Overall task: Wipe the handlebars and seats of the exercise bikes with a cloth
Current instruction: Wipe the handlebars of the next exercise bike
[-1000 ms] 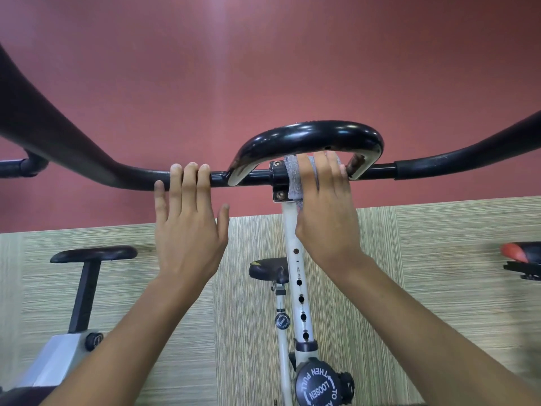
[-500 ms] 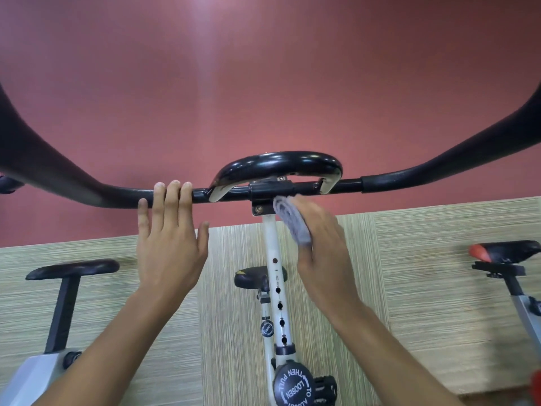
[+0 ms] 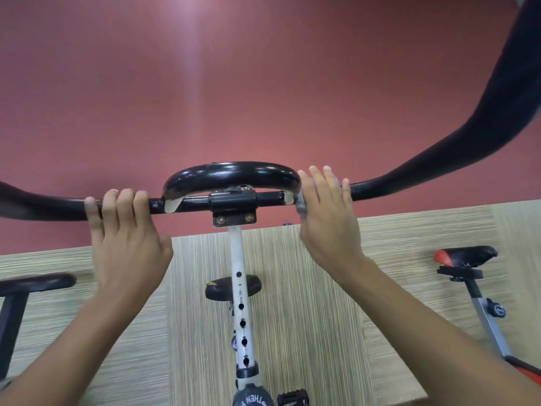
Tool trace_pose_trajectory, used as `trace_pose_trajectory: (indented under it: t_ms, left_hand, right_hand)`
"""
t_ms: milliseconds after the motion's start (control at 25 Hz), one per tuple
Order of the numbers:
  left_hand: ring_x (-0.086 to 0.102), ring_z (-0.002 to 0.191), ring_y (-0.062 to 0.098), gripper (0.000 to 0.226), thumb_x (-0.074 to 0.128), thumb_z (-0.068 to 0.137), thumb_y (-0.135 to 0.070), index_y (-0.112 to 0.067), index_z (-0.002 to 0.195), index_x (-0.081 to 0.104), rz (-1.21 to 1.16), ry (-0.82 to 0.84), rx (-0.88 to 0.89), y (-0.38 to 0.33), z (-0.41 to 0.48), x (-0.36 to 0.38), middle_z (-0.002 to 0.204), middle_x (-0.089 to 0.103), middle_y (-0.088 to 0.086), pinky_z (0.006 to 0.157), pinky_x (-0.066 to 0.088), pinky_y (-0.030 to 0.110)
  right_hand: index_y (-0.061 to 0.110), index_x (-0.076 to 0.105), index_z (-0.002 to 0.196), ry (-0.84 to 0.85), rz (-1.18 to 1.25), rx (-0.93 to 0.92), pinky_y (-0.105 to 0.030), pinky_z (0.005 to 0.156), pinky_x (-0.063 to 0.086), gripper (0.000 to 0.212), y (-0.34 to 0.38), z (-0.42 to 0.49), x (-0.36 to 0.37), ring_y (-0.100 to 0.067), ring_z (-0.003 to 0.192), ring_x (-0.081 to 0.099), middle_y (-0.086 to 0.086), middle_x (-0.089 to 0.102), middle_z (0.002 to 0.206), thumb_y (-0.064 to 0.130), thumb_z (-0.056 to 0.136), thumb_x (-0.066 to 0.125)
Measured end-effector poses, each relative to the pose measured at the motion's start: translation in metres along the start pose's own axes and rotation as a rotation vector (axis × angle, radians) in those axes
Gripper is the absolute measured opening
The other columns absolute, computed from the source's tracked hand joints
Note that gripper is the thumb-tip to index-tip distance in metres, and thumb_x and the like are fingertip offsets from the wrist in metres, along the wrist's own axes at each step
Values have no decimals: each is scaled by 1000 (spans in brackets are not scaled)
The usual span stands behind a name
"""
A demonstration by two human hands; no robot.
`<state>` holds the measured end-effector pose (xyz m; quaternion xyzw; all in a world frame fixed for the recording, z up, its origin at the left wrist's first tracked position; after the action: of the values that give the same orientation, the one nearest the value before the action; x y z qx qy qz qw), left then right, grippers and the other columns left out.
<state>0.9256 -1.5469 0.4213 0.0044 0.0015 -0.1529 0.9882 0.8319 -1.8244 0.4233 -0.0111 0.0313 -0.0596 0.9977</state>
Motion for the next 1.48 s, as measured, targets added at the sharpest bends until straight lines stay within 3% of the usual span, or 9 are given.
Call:
trace_pose_trajectory:
  t_ms: [160,480,600,640,720,760,840,960,1480]
  left_hand:
    - [33,129,45,55,39,76,-18,4,125,38,-6,1,5,3,1,3,126,39,25,120,5,57]
    - [32,129,43,50,43,82,-22,4,124,39,-37,-22,8,2,0,4,126,39,24,120,4,55]
    - [32,130,43,51,43,85,-25,4,126,38,-30,-16,8,2,1,5,127,39,24,120,2,55]
    - [32,130,43,51,42,85,-25,4,126,38,-33,-19,7,2,1,5,128,38,24,121,2,55]
    - [32,130,43,50,42,84,-23,4,126,38,-37,-29,9,3,0,4,129,39,24,121,3,55]
    - [32,130,43,50,42,83,-21,4,126,39,-39,-36,16,3,0,4,129,39,25,120,4,56]
    - [33,129,44,49,42,82,-19,4,125,39,-36,-46,24,4,0,4,128,39,25,120,5,56]
    - [32,129,44,49,41,82,-18,4,124,39,-39,-52,19,3,0,4,128,39,25,120,4,56]
    - [23,140,43,54,45,81,-21,4,128,38,-139,44,-82,-5,1,2,134,37,26,120,1,58]
  right_hand:
    - [13,23,157,145,-16,-28,-51,125,1,66,-8,-4,6,-29,154,8,-10,24,163,48,101,32]
    - [23,25,157,269,411,23,-31,119,-19,71,-13,5,-14,-8,153,-10,6,6,166,54,98,-1]
    - [14,55,137,177,288,22,-42,123,-5,51,-11,13,-11,-25,152,21,-7,45,153,22,104,17]
    - [16,63,117,114,201,17,-46,124,7,46,-7,18,-7,-32,143,37,-8,62,133,19,104,19]
    - [21,56,93,-6,143,51,-45,117,28,39,1,23,-2,-31,117,56,1,61,97,22,106,20]
    - [19,58,97,-66,130,57,-43,114,31,38,0,20,2,-30,114,56,2,60,99,22,108,22]
    - [12,56,132,-123,84,33,-44,119,25,34,-5,-1,14,-30,137,42,-4,57,133,18,108,32]
    - [9,27,156,-107,35,-4,-48,124,16,66,-9,-23,23,-28,154,11,-9,25,164,-6,96,48]
    - [9,39,150,163,83,-77,-41,125,10,53,-12,16,-4,-26,150,26,-7,43,153,24,100,36]
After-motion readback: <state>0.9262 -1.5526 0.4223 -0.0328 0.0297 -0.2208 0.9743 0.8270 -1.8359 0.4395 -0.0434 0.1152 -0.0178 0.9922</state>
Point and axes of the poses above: each hand's wrist, its own z-axis towards the middle knuckle, its own x-axis out of the palm, y = z × x, the point moved 3 cm from there along z, towards the middle knuckle
